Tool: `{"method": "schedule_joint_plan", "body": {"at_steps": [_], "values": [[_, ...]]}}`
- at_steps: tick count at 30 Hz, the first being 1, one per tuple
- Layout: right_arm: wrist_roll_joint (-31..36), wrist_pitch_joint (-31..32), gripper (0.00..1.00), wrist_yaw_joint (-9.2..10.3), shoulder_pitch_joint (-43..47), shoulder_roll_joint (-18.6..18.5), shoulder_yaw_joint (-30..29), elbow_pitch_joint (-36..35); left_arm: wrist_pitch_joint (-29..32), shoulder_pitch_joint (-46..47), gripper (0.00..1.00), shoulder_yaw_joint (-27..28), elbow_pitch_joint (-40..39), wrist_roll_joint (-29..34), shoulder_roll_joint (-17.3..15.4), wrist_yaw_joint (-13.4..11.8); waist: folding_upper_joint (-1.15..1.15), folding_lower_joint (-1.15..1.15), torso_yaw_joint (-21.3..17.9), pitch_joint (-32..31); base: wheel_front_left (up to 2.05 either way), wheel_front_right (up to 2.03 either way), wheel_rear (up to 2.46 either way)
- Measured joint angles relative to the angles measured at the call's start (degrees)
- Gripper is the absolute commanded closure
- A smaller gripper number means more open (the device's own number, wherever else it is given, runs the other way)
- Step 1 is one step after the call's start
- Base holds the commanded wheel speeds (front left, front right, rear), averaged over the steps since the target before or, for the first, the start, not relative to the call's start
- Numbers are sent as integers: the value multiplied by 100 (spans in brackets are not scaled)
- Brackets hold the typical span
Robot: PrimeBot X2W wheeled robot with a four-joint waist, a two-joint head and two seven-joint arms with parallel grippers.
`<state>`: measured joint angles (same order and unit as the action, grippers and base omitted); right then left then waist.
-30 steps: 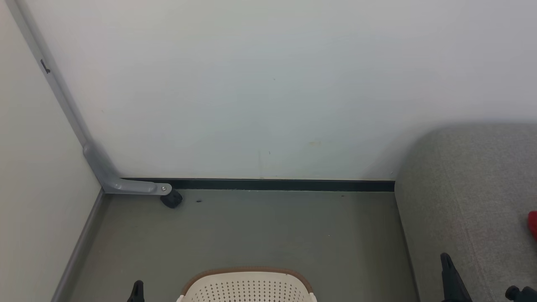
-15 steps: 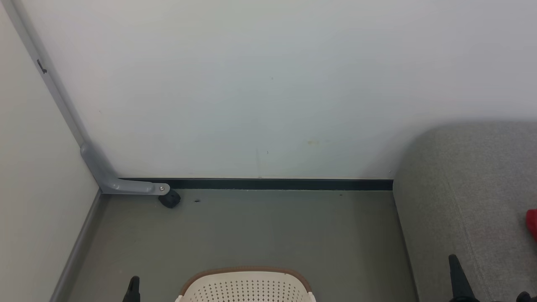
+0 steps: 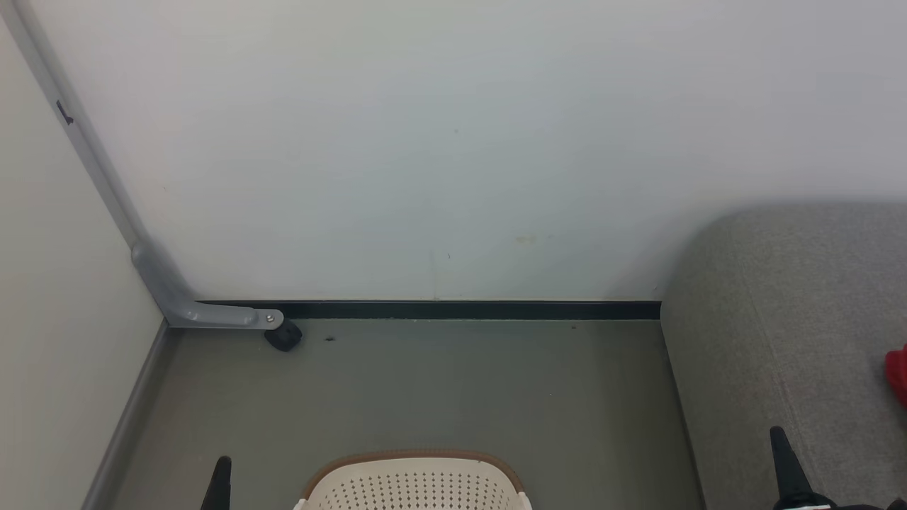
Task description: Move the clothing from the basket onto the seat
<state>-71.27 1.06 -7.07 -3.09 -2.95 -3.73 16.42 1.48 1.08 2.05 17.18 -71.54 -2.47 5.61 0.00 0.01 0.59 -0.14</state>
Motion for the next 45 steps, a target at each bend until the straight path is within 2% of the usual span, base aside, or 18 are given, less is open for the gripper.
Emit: {"method": "schedule_joint_plan", "body": {"at_steps": [25,45], "values": [[-1993,502,100,1,-118,46,-404,58,477,264,100,282,0,-1912,7,144,0,-1,-59,25,0,0,0],[-2005,542,100,0,-135,48,-415,60,483,321,100,288,0,-2011,10,146,0,-1,-59,25,0,0,0]]}}
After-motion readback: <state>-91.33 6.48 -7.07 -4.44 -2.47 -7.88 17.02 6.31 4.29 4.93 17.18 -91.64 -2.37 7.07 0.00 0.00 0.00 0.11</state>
